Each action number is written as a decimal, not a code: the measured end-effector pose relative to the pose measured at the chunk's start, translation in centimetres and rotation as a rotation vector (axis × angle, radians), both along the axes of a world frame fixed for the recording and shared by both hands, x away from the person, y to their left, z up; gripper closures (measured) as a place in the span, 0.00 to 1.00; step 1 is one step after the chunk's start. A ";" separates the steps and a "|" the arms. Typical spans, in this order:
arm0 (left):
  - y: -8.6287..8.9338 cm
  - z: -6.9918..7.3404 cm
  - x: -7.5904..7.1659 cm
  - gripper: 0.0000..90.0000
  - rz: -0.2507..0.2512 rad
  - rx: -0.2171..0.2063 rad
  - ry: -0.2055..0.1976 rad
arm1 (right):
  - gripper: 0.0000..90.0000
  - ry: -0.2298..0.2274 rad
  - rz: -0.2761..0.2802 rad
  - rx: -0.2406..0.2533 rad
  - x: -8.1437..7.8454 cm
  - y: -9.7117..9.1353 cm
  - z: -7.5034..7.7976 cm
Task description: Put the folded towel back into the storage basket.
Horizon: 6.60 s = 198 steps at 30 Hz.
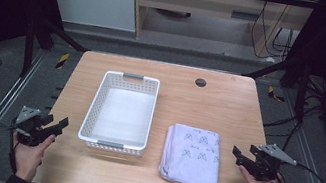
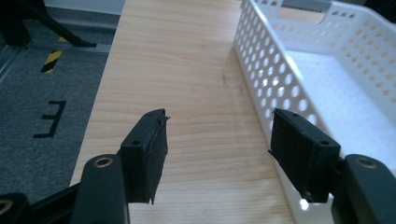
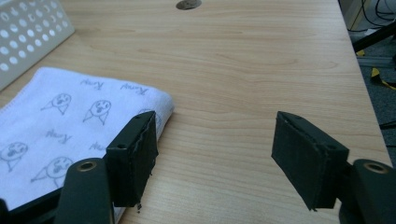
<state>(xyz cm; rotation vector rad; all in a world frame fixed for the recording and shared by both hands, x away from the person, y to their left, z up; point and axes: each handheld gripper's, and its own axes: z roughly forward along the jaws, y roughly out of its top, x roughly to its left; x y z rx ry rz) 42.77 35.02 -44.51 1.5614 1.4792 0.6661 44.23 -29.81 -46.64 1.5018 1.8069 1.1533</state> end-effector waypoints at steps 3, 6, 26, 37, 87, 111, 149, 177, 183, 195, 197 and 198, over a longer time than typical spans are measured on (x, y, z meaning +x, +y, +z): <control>-0.4 0.6 -0.3 0.39 -0.023 -0.009 -0.016 | 0.32 -0.015 -0.009 0.017 -0.1 -0.4 0.4; -1.4 1.4 -0.5 0.39 -0.062 -0.013 -0.022 | 0.30 -0.025 -0.002 0.022 -0.2 -0.6 0.8; -6.9 5.4 0.0 0.35 -0.221 0.011 -0.073 | 0.28 -0.058 0.038 -0.013 -0.2 -0.6 3.3; -11.4 7.2 0.2 0.36 -0.308 0.019 -0.099 | 0.29 -0.080 0.055 -0.004 0.5 -0.1 5.3; -29.8 2.0 -1.0 0.40 -0.608 0.173 0.061 | 0.27 -0.039 0.145 -0.052 3.1 3.0 4.4; -30.8 -1.9 -1.9 0.36 -0.600 0.204 0.162 | 0.26 0.039 0.155 -0.074 3.7 3.7 1.5; -31.8 -4.9 -1.0 0.47 -0.571 0.147 0.274 | 0.52 0.243 0.208 -0.003 5.3 6.1 -3.2; -31.2 -2.4 -1.6 0.80 -0.622 0.099 0.179 | 0.82 0.146 0.268 -0.002 3.6 6.3 0.6; -30.9 -0.8 -1.9 0.80 -0.636 0.109 0.143 | 0.82 0.097 0.268 -0.001 2.8 6.2 2.4; -30.2 1.4 -2.1 0.80 -0.646 0.141 0.096 | 0.82 0.050 0.264 0.000 2.2 6.6 4.5; -29.9 1.9 -2.0 0.80 -0.644 0.141 0.091 | 0.82 0.041 0.266 -0.008 2.2 6.9 5.0; -29.7 2.1 -1.9 0.80 -0.644 0.142 0.086 | 0.82 0.035 0.269 -0.009 2.2 7.0 5.2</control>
